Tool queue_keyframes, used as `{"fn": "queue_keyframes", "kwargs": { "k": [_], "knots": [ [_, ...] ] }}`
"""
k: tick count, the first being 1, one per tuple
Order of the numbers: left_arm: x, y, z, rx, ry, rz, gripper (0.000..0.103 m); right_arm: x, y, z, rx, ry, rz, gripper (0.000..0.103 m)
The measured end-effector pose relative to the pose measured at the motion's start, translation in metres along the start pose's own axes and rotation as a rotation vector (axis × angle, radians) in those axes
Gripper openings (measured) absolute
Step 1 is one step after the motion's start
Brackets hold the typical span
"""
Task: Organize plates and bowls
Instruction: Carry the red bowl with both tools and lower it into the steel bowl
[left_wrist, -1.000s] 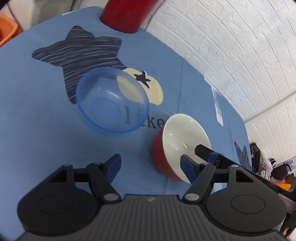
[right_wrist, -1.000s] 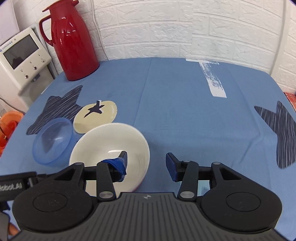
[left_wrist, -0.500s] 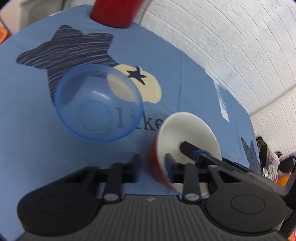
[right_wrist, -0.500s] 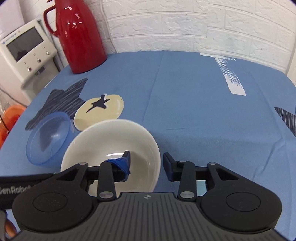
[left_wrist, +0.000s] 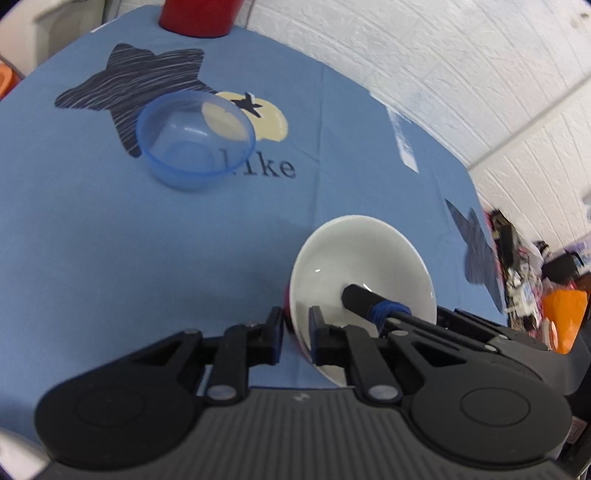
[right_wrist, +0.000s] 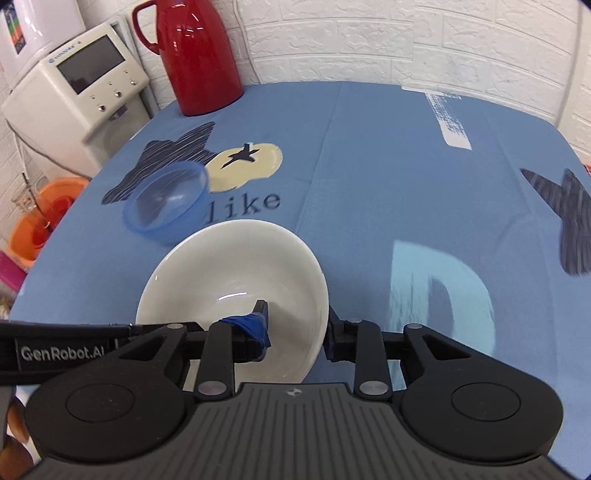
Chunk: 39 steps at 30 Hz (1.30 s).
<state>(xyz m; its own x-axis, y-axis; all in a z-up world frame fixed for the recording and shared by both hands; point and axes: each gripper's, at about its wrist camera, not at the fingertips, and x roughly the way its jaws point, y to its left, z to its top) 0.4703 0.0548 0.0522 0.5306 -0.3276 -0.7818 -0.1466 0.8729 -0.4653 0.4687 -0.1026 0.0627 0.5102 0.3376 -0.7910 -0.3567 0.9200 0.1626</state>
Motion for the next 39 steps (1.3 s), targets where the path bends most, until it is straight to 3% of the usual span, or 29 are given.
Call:
{"fn": "queue_keyframes", "kwargs": {
  "k": [8,16,21,25,30,35,37,39],
  "knots": [
    [-0.076,-0.026,-0.09,0.113,0.016,-0.035,0.007,-0.097,0.03,-0.076,-0.021,-0.043,-0.032,0.015],
    [-0.082,-0.019,-0.17,0.172,0.096,-0.021,0.007,-0.115,0.036,-0.153,0.013,0.0,-0.054,0.017],
    [-0.067,-0.012,-0.189,0.179,0.135,0.001,0.006,-0.101,0.035,-0.175,0.021,0.03,-0.065,0.017],
    [-0.065,-0.011,-0.188,0.2,0.114,0.011,0.007,-0.095,0.034,-0.181,0.017,0.034,-0.064,0.018],
    [-0.066,-0.01,-0.185,0.211,0.135,-0.022,0.01,-0.099,0.033,-0.182,0.026,0.017,-0.069,0.018],
    [-0.082,-0.015,-0.181,0.251,0.098,-0.051,0.043,-0.111,0.025,-0.179,0.067,-0.021,-0.049,0.018],
    [-0.089,-0.017,-0.177,0.26,0.084,-0.053,0.053,-0.117,0.022,-0.176,0.092,-0.042,-0.04,0.018],
    [-0.099,-0.016,-0.174,0.258,0.071,-0.08,0.053,-0.123,0.023,-0.174,0.085,-0.069,-0.051,0.019]
  ]
}}
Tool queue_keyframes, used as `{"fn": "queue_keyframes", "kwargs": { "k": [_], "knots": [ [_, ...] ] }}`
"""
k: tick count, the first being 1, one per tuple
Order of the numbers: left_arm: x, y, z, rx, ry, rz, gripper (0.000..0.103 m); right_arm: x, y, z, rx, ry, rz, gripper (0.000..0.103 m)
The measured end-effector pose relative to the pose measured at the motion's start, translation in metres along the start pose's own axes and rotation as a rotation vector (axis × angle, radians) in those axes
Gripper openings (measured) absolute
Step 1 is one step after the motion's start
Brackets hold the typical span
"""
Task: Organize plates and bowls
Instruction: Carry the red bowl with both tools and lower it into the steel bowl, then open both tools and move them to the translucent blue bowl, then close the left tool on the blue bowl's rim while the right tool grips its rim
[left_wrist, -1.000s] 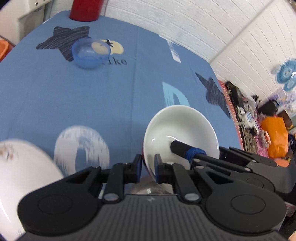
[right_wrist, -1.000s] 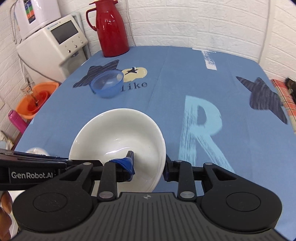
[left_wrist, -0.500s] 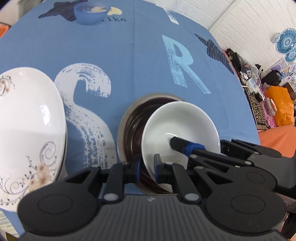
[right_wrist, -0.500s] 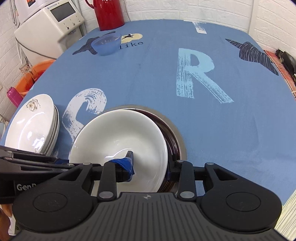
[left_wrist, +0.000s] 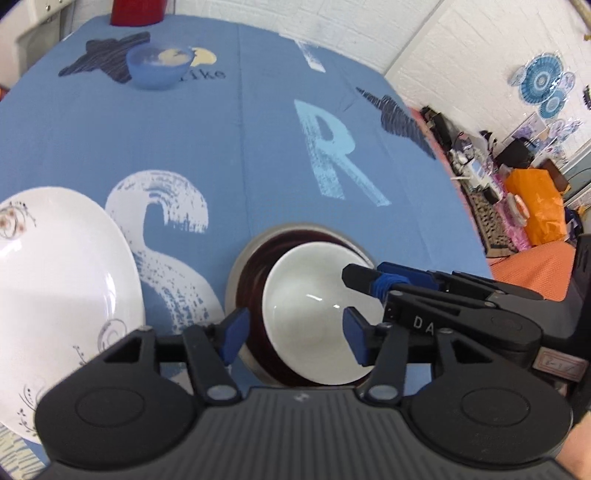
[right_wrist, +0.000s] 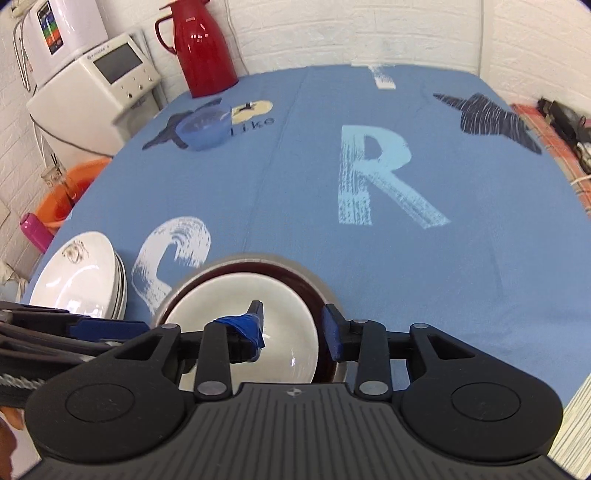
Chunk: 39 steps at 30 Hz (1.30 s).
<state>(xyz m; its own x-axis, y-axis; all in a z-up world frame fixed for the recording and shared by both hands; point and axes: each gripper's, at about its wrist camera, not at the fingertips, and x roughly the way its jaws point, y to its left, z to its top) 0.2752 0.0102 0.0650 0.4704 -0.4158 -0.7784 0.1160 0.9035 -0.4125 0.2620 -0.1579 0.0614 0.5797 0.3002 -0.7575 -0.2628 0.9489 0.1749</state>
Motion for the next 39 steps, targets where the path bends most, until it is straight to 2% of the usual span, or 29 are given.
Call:
{"fn": "queue_keyframes", "kwargs": {
  "k": [3,6,12,19,24,29,32,34,39],
  "knots": [
    [-0.019,0.004,0.002,0.005,-0.048,-0.028,0.054,-0.011,-0.002,-0.001,0.007,-0.043,0.006,0.02],
    [-0.036,0.016,0.007,0.008,-0.088,-0.014,0.055,-0.014,-0.01,-0.004,0.053,-0.057,0.043,0.02],
    [-0.054,0.064,0.021,-0.003,-0.125,0.092,0.056,-0.007,-0.018,0.001,0.085,-0.019,0.056,0.021],
    [-0.056,0.134,0.049,-0.097,-0.134,0.18,0.056,0.009,-0.016,0.024,0.142,0.015,0.109,0.022],
    [-0.052,0.163,0.096,-0.116,-0.173,0.196,0.056,0.036,0.005,0.064,0.127,0.053,0.125,0.023],
    [-0.037,0.188,0.159,-0.165,-0.231,0.168,0.058,0.078,0.041,0.125,0.083,0.052,0.122,0.024],
    [-0.017,0.198,0.195,-0.196,-0.255,0.146,0.059,0.112,0.063,0.163,0.09,0.037,0.131,0.025],
    [0.001,0.204,0.214,-0.216,-0.258,0.159,0.059,0.136,0.076,0.185,0.097,0.026,0.133,0.025],
    [0.046,0.216,0.24,-0.242,-0.221,0.139,0.059,0.192,0.099,0.218,0.062,0.043,0.097,0.026]
  ]
}}
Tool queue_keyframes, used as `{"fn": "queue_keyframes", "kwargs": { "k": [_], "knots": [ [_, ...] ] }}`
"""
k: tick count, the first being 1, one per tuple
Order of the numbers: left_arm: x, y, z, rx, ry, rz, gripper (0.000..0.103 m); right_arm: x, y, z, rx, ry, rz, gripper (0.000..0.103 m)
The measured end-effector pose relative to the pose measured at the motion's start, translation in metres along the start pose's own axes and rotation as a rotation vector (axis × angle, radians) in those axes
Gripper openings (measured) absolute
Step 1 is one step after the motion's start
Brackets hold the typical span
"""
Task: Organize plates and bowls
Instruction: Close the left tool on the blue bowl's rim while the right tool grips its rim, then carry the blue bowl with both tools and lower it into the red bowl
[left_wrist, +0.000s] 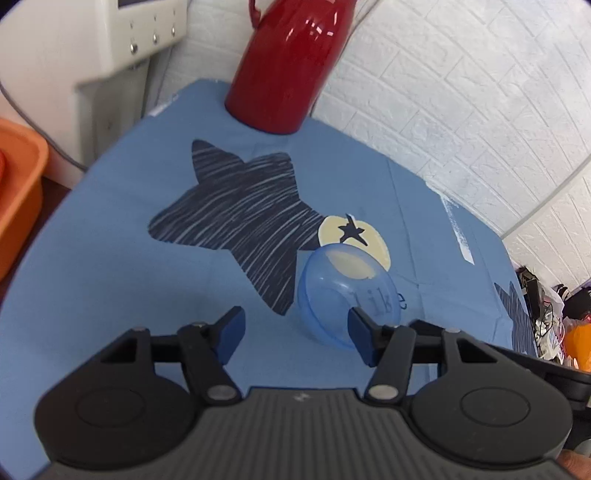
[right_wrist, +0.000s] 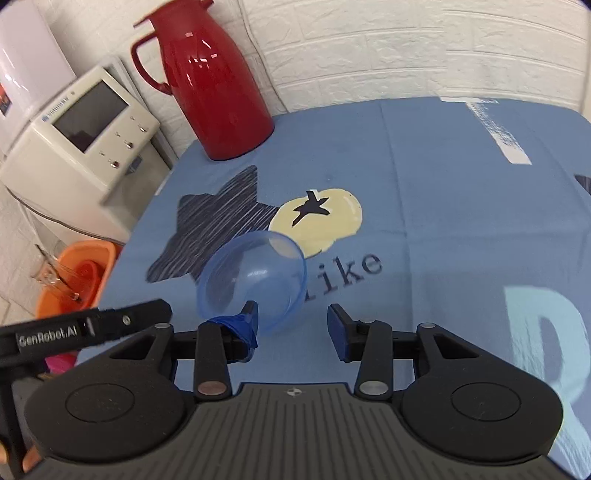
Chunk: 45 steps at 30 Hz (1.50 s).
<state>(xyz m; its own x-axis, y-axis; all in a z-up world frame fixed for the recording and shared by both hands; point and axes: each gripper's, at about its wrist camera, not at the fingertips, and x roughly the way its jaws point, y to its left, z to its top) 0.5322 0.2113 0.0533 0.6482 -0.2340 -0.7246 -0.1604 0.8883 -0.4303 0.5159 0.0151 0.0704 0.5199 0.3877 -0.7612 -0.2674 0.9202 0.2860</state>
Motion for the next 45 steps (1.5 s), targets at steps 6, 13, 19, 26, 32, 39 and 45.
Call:
{"fn": "queue_keyframes", "kwargs": {
  "k": [6,13,19,26,32,39,45],
  "knots": [
    [0.038,-0.001,0.006,0.024,0.006,0.047,0.059,0.046,0.004,0.009,-0.098,0.054,-0.069,0.026],
    [0.053,0.003,0.006,0.033,0.005,0.084,0.059,0.064,0.013,0.012,-0.159,0.056,-0.087,0.027],
    [0.057,0.001,0.006,0.048,0.003,0.124,0.025,0.066,0.009,0.01,-0.126,0.027,-0.041,0.022],
    [0.036,-0.016,-0.007,0.082,0.021,0.089,0.003,0.044,0.026,0.001,-0.169,0.01,-0.007,0.019],
    [0.001,-0.033,-0.027,0.07,0.04,0.058,0.003,0.005,0.015,-0.017,-0.098,0.021,0.02,0.019],
    [-0.05,-0.064,-0.081,0.09,0.101,-0.016,0.003,-0.06,-0.007,-0.066,-0.039,0.05,0.013,0.021],
    [-0.102,-0.109,-0.144,0.182,0.113,-0.081,0.003,-0.139,-0.031,-0.118,-0.059,0.019,-0.024,0.024]
  ]
}}
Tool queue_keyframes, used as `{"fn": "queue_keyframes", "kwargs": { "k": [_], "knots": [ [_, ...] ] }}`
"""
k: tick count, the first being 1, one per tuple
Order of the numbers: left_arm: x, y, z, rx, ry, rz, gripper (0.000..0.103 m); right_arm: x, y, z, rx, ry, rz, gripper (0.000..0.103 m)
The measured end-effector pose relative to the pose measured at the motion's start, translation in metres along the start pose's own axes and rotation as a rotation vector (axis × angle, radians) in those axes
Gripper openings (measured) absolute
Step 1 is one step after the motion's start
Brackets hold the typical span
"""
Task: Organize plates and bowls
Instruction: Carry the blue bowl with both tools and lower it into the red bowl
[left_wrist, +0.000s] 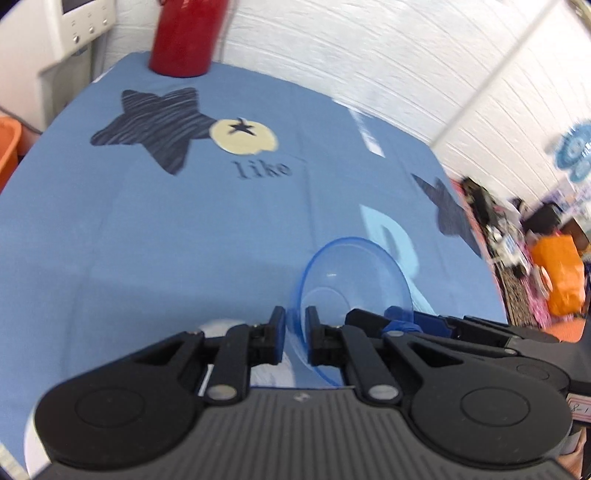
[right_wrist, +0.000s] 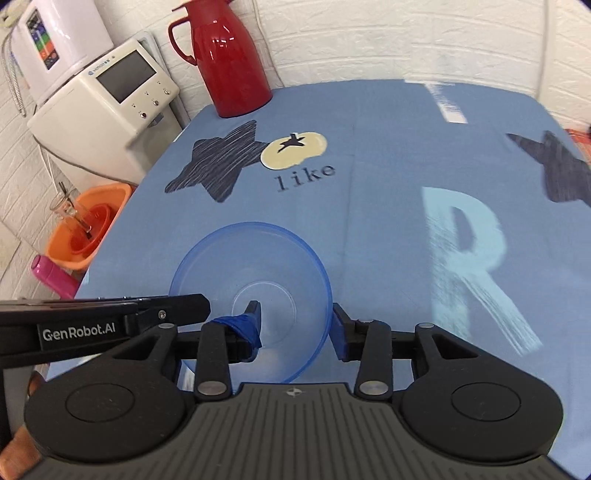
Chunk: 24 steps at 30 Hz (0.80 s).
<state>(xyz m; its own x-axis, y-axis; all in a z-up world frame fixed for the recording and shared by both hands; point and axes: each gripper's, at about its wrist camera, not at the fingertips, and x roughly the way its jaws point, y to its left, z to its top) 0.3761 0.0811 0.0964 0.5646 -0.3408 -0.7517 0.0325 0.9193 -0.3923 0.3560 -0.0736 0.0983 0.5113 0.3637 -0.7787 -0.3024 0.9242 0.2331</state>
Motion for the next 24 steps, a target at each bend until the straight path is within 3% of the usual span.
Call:
{"fn": "queue_keyframes", "kwargs": {
  "k": [5,10,13,18,21,23,24],
  "knots": [
    [-0.02,-0.043,-0.054,0.081,0.024,-0.031,0.003,-0.047,-0.019,-0.047,0.005,-0.018,-0.041,0.025],
    [-0.017,-0.063,-0.1,0.128,0.075,-0.036,0.003,-0.064,-0.032,-0.084,0.015,-0.01,-0.063,0.026],
    [-0.008,-0.065,-0.117,0.134,0.112,-0.036,0.002,-0.064,-0.034,-0.1,0.0,-0.007,-0.085,0.026],
    [-0.005,-0.066,-0.125,0.183,0.097,-0.026,0.002,-0.058,-0.038,-0.112,-0.015,-0.016,-0.092,0.026],
    [-0.007,-0.065,-0.122,0.199,0.095,-0.043,0.019,-0.059,-0.041,-0.116,-0.013,-0.035,-0.108,0.025],
    [-0.011,-0.064,-0.121,0.22,0.077,-0.032,0.049,-0.061,-0.045,-0.116,0.007,-0.041,-0.108,0.025],
    [-0.013,-0.062,-0.12,0.229,0.07,-0.037,0.05,-0.062,-0.048,-0.116,0.016,-0.041,-0.108,0.025]
  ]
}}
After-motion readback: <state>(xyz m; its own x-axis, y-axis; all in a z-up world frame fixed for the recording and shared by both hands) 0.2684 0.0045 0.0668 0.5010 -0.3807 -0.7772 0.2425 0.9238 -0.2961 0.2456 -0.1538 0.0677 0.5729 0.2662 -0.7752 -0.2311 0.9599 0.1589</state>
